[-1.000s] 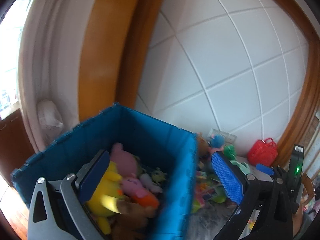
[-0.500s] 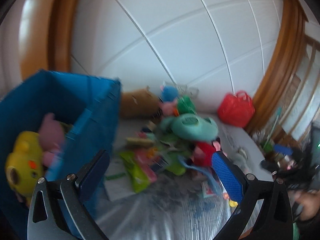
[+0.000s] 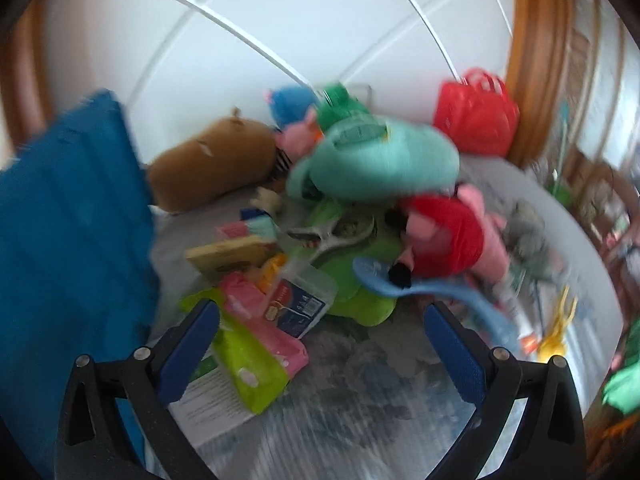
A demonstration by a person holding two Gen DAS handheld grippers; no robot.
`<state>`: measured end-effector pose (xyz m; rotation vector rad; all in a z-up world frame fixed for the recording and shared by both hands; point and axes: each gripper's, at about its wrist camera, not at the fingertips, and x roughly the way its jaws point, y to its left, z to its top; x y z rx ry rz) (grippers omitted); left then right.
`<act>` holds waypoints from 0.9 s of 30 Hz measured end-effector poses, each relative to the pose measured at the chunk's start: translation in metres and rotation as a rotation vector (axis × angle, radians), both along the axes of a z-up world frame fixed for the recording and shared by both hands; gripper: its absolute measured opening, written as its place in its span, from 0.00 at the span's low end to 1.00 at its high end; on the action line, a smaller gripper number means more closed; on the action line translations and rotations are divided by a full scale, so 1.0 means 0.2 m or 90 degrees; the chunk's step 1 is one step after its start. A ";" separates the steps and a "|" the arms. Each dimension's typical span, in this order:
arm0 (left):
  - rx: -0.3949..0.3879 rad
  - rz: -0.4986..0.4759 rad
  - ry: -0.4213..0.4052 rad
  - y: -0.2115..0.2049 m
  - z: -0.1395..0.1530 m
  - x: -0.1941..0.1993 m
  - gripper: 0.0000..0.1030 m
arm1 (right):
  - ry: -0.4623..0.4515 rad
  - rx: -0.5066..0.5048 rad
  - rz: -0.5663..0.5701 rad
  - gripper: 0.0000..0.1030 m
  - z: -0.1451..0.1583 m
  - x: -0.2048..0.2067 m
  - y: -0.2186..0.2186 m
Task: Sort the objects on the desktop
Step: 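Move both tools back toward the toy pile on the table, then grasp the clear plastic box with the left tool while the right tool grasps the yellow clip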
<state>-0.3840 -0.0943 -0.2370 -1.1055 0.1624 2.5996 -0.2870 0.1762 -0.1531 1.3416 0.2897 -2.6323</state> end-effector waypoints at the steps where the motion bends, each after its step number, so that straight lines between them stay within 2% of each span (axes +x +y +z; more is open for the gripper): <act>1: -0.003 -0.017 -0.006 0.01 -0.06 -0.04 1.00 | -0.008 0.001 -0.007 1.00 -0.02 0.00 0.01; 4: -0.028 -0.049 -0.013 0.03 -0.23 -0.14 1.00 | -0.036 0.005 -0.027 1.00 -0.10 -0.01 0.03; 10: -0.092 -0.075 -0.008 0.04 -0.43 -0.28 0.95 | -0.081 0.008 -0.049 1.00 -0.22 -0.05 0.03; 12: -0.115 -0.104 0.002 0.07 -0.46 -0.30 0.89 | -0.089 0.002 -0.055 1.00 -0.24 -0.06 0.02; 15: -0.146 -0.138 0.011 0.09 -0.50 -0.32 0.72 | -0.101 0.002 -0.064 1.00 -0.28 -0.07 0.01; 16: -0.149 -0.144 0.011 0.10 -0.51 -0.33 0.62 | -0.104 0.000 -0.070 1.00 -0.29 -0.08 0.01; 22: -0.098 -0.142 -0.022 0.06 -0.48 -0.35 0.60 | -0.107 -0.005 -0.088 1.00 -0.30 -0.11 0.02; 27: -0.076 -0.126 -0.027 0.05 -0.40 -0.29 0.60 | -0.102 -0.006 -0.093 1.00 -0.30 -0.09 0.03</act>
